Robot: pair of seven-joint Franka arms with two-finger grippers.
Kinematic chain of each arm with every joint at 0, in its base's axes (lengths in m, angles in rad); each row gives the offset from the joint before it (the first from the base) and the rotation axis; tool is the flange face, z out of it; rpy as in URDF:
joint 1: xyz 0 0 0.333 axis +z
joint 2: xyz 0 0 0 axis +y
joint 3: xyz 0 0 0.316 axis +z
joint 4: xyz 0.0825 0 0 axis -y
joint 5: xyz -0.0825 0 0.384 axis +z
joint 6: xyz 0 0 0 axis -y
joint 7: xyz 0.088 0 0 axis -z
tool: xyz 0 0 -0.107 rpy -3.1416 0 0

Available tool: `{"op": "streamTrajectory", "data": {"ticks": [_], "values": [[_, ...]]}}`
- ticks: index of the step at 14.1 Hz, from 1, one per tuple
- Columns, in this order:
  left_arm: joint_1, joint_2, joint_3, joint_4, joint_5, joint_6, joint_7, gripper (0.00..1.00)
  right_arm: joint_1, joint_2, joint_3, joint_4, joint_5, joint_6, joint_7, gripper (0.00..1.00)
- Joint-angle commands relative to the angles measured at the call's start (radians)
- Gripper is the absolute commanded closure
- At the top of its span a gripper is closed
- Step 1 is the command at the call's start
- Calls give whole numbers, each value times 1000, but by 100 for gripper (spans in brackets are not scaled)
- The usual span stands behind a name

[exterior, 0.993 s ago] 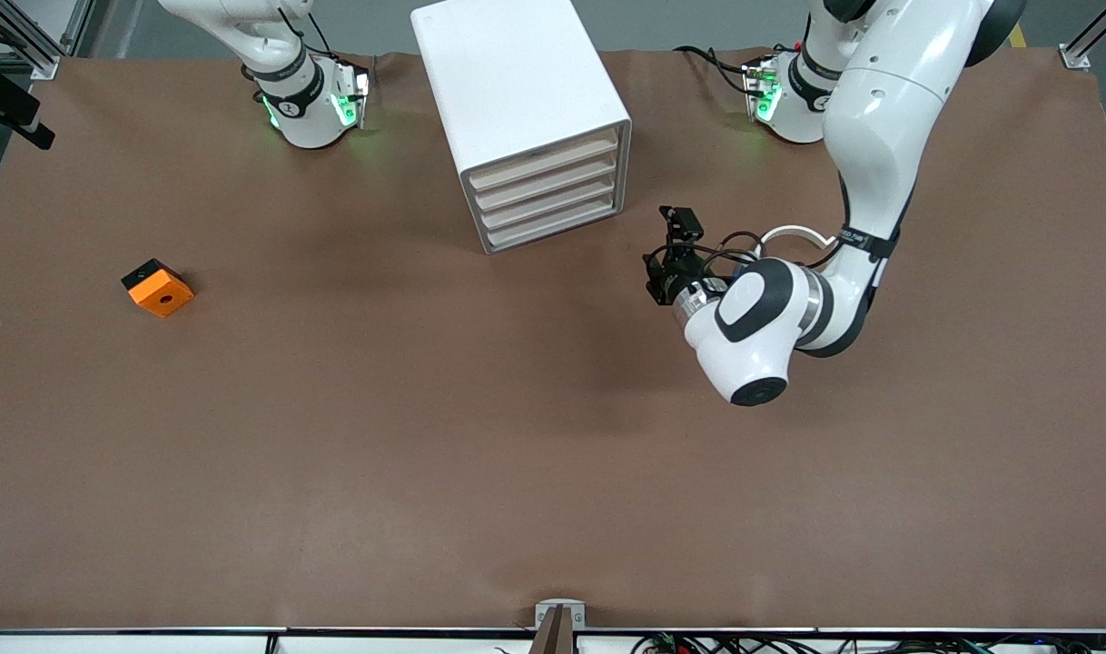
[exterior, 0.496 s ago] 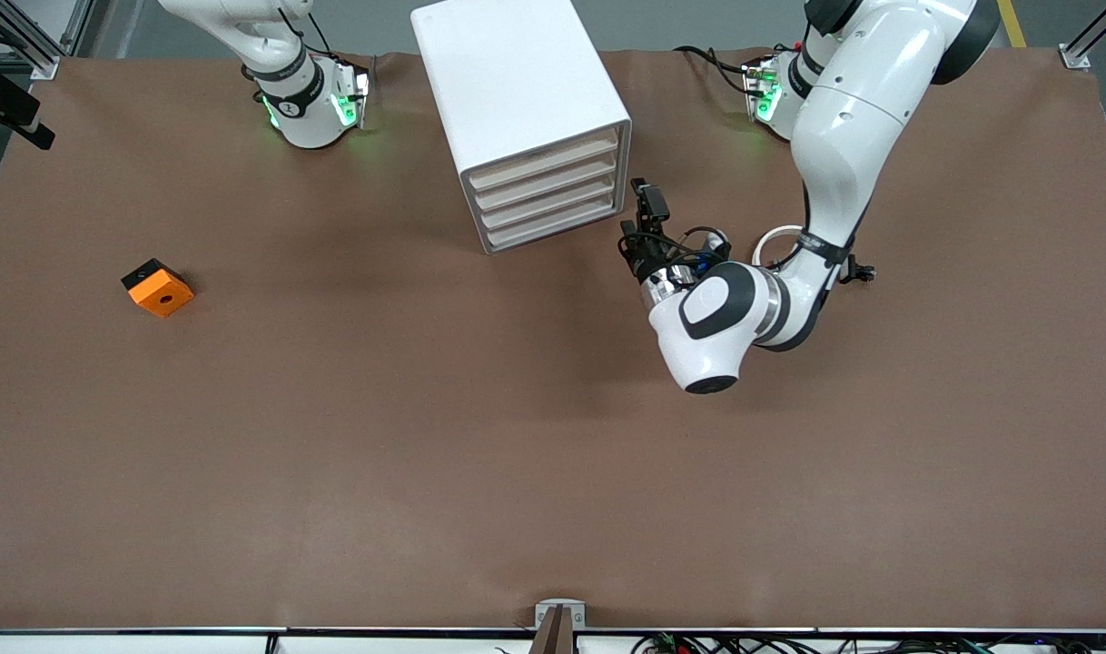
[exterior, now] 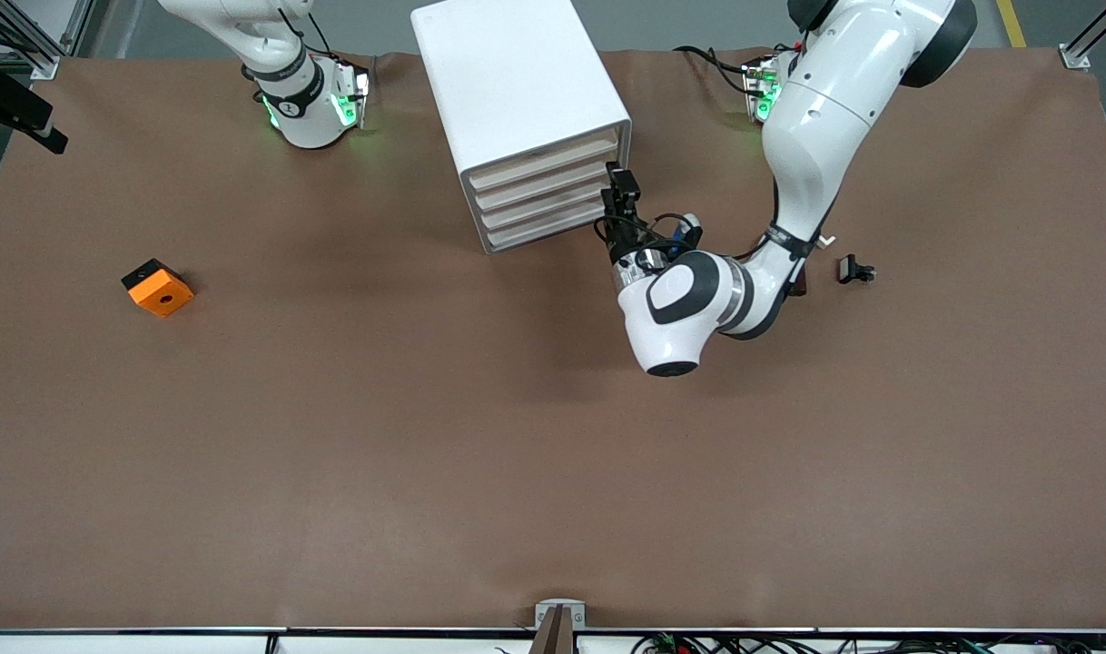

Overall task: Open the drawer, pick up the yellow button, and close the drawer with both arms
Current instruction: 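Grasp the drawer front with the left gripper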

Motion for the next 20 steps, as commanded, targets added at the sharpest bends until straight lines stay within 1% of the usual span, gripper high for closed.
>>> {"op": "streamTrajectory", "data": {"ticks": [1,6,10,11,12,13,14,16,18,20], "values": [[-24,19,0,27,-34,-21,-27,51,0,1,-5,8,12,-12,13,0],[-58,19,0,21,-38,-21,-27,51,3,-4,-1,12,3,-23,12,0],[-93,16,-1,-14,-40,-38,-27,51,0,-4,-4,12,-3,-22,10,0],[-100,16,-1,-17,-40,-48,-27,57,-3,-4,-7,12,-3,-22,10,0],[-107,16,-1,-16,-40,-64,-27,64,-4,-3,-8,12,-1,-22,10,0],[-107,16,-1,-16,-40,-68,-27,74,-3,-3,-8,12,-3,-22,10,0],[-107,16,-1,-14,-40,-70,-27,81,-3,-4,-7,12,-3,-22,10,0],[-97,18,0,-10,-46,-70,-27,93,-1,-4,-7,12,-1,-18,10,0],[-88,18,5,-10,-66,-69,-27,99,0,-3,-4,20,-5,-12,9,0],[-86,18,8,-10,-67,-69,-28,99,2,-3,-2,21,-5,-11,9,0]]}}
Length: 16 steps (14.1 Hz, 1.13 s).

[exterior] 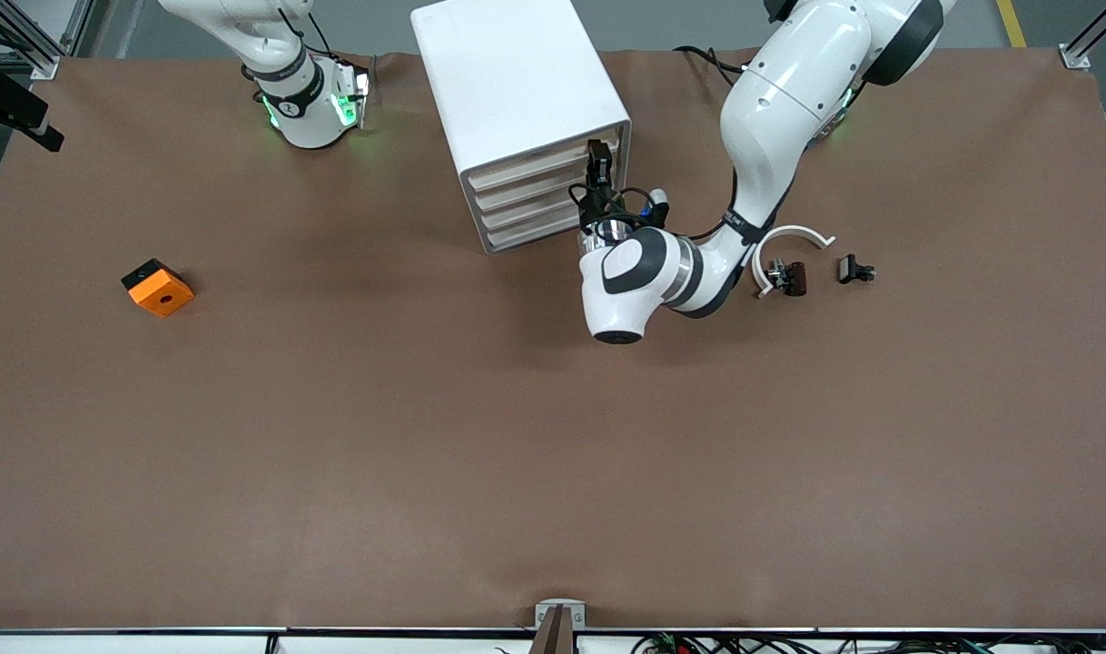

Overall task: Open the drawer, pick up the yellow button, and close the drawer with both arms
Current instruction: 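Grasp the drawer front with the left gripper, then pull the drawer open with the left gripper while the right gripper reaches in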

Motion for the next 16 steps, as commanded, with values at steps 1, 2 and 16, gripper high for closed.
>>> {"op": "streamTrajectory", "data": {"ticks": [1,2,16], "values": [[18,2,4,11,-42,-24,-1,99,3,-2,4,17,-4,-3,8,0],[18,2,4,13,-41,-24,-1,98,3,0,4,19,-4,1,8,0],[125,5,38,40,-56,-7,-30,92,25,274,4,69,1,-3,-16,0]]}}
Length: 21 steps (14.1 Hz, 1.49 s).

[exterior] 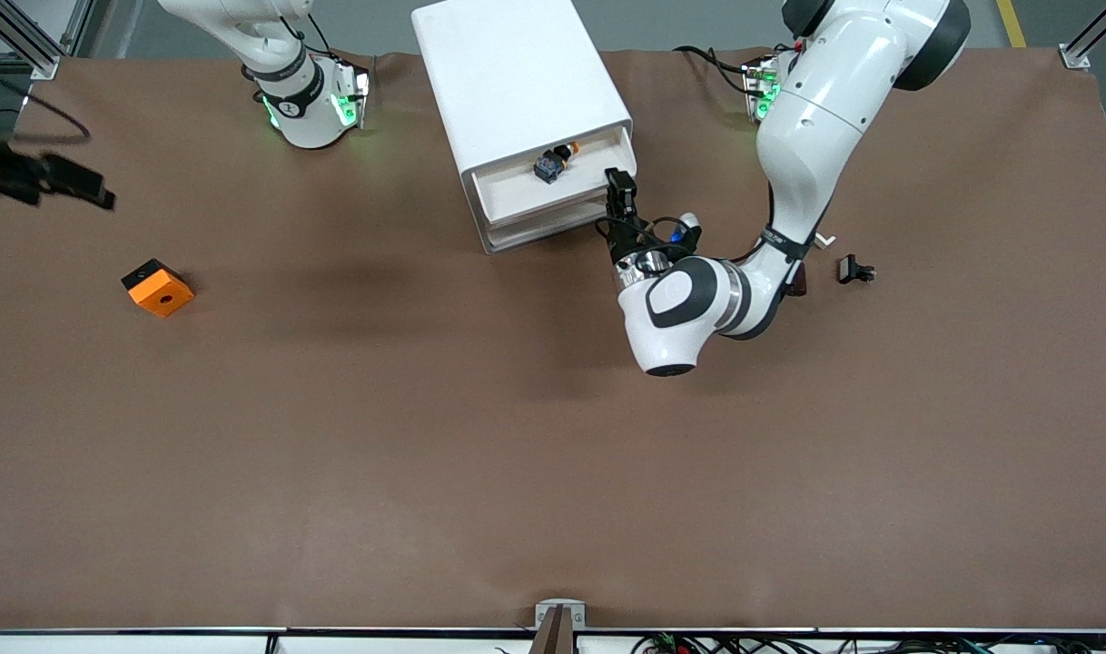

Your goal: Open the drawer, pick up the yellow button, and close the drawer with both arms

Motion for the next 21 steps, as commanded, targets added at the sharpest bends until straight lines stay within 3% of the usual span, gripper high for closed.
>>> {"op": "streamTrajectory", "data": {"ticks": [1,4,7,9,13,15,17,21], "values": [[34,7,6,34,-38,-6,-12,92,16,43,-3,67,-9,-25,-13,0],[71,10,6,52,-56,-6,-15,88,52,46,-3,67,-36,-17,26,0],[115,18,6,78,-97,-6,-34,86,138,45,-2,69,0,-16,251,0],[135,19,6,78,-107,-6,-49,86,202,42,-2,69,72,-16,426,0],[135,21,6,78,-104,-6,-51,80,463,34,0,62,106,32,838,0],[135,21,6,77,-104,-6,-51,66,612,40,-2,53,106,107,1055,0],[135,21,6,77,-104,-6,-52,0,724,49,-2,50,106,180,1198,0],[135,21,6,77,-104,-6,-52,0,870,117,-2,50,105,302,1421,0]]}}
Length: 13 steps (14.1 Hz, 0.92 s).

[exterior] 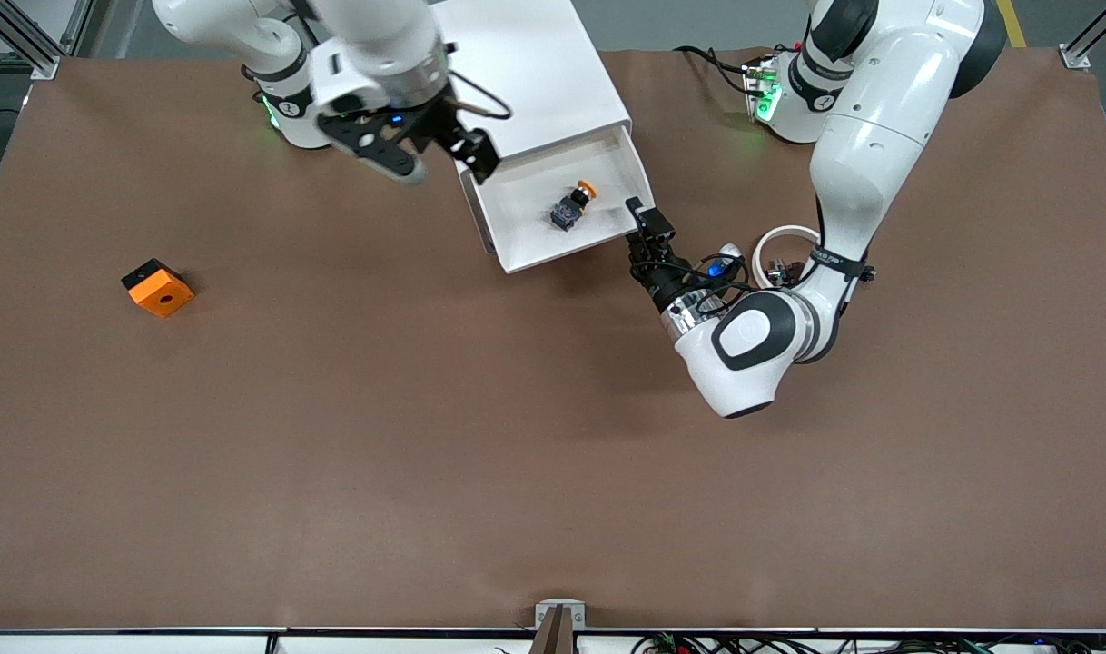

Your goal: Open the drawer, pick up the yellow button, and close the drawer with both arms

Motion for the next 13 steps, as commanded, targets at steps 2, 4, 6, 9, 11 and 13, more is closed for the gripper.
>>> {"op": "streamTrajectory", "data": {"ticks": [2,4,6,9,11,13], "values": [[6,0,-2,20,-24,-19,-26,0,100,72,-19,4,-1,80,161,0],[8,-5,-2,40,-14,-15,-12,0,150,118,-20,4,-7,126,236,0],[8,-8,15,61,-7,-13,58,0,186,167,-20,4,-16,166,294,0],[6,-23,26,95,61,-13,210,0,212,219,-20,4,-48,195,333,0],[6,-37,19,98,117,-13,358,0,215,242,-20,4,-59,215,333,0],[9,-39,32,113,157,-7,521,0,215,250,-20,-7,-68,240,333,0]]}}
